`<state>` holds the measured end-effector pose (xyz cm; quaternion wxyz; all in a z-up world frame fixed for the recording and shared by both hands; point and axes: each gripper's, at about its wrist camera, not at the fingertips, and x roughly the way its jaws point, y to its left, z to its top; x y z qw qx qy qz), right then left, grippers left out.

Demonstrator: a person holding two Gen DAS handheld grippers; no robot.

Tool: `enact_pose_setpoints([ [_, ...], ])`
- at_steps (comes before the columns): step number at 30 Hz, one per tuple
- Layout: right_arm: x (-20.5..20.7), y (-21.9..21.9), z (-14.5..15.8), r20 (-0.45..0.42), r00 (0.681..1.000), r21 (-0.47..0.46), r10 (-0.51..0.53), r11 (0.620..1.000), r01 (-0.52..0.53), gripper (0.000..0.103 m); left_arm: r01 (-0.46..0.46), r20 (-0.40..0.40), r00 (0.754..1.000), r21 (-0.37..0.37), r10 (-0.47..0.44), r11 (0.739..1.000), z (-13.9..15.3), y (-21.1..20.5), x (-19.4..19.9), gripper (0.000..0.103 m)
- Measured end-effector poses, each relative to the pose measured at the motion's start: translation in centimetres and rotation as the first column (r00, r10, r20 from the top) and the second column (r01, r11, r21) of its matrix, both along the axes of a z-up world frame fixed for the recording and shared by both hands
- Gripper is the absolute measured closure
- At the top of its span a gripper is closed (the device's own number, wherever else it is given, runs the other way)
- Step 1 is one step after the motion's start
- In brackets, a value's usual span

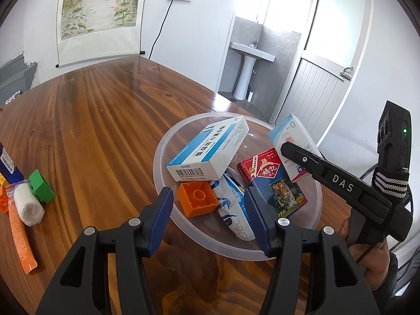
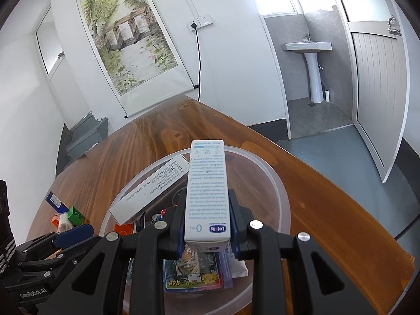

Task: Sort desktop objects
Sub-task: 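Open the left tool to drop the orange block while the right tool drops the white box, then withdraw both open tools from the bowl back toward the table items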

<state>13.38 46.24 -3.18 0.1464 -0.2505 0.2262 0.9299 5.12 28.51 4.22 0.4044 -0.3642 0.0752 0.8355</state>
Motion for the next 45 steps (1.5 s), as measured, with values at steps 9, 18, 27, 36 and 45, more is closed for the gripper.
enact_pose_setpoints([
  [9,0.0,-0.4,1.1,-0.007,0.999,0.036,-0.031,0.999,0.032,0.031,-0.06,-0.043,0.997,-0.006,0.059,0.998,0.6,-1.8,0.2,0.028],
  [18,-0.6,-2.8,2.1,-0.024,1.0,0.067,0.017,0.998,-0.015,0.031,-0.146,-0.075,0.987,-0.006,0.145,0.989,0.8,-4.4,-0.9,0.027],
  [27,-1.8,-6.3,2.3,-0.026,0.994,0.094,0.106,0.99,-0.103,0.031,-0.235,-0.095,0.968,-0.002,0.233,0.972,0.9,-7.6,-1.9,0.027],
  [36,-3.6,-9.6,1.9,0.0,0.982,0.106,0.19,0.976,-0.189,0.03,-0.339,-0.099,0.937,-0.018,0.336,0.941,0.5,-10.9,-3.5,0.027],
  [45,-6.0,-13.1,2.3,0.034,0.956,0.145,0.292,0.945,-0.294,0.027,-0.428,-0.121,0.9,-0.061,0.419,0.902,-0.2,-13.2,-5.0,0.027],
])
